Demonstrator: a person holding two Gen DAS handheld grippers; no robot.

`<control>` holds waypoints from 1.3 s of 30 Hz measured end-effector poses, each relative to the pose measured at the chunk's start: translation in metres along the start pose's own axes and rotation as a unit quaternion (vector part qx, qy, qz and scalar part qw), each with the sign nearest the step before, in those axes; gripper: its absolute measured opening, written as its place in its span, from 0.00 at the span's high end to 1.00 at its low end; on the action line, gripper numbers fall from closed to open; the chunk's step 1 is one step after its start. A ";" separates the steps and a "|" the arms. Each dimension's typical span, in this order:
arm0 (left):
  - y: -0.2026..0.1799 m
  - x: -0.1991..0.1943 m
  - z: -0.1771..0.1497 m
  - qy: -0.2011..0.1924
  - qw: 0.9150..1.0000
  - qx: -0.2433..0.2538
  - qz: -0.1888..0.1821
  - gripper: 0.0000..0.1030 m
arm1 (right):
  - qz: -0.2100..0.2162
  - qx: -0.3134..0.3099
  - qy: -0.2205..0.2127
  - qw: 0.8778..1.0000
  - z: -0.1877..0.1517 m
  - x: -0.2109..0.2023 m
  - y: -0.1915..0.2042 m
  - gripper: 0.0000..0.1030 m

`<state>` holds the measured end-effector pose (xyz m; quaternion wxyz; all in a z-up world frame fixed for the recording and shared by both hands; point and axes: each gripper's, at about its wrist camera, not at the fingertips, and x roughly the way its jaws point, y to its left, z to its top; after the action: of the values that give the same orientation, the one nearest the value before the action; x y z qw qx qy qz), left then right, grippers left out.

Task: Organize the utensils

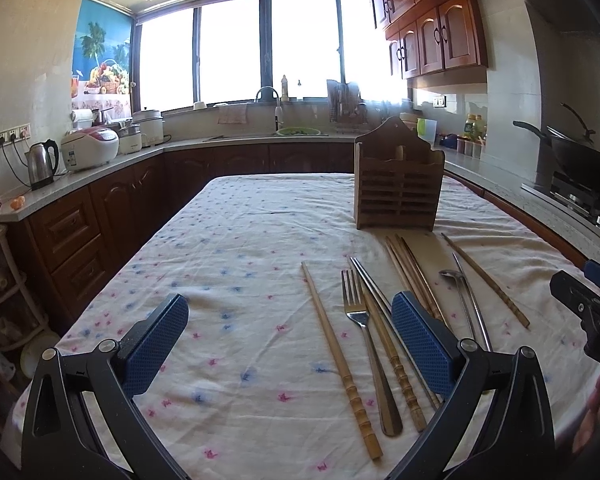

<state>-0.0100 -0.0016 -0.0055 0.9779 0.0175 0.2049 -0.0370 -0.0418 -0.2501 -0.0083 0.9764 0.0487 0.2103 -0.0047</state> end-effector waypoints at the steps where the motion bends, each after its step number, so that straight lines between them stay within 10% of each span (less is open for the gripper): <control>1: -0.001 0.000 0.000 -0.001 1.000 0.001 0.001 0.00 | 0.001 0.001 -0.001 1.000 0.000 0.000 -0.001 0.05; 39: -0.003 0.001 0.004 0.000 1.000 0.001 -0.007 0.00 | 0.013 0.011 -0.008 1.000 0.000 -0.003 -0.005 0.05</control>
<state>-0.0078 -0.0048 -0.0025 0.9776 0.0171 0.2050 -0.0443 -0.0444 -0.2548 -0.0074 0.9774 0.0620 0.2022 0.0054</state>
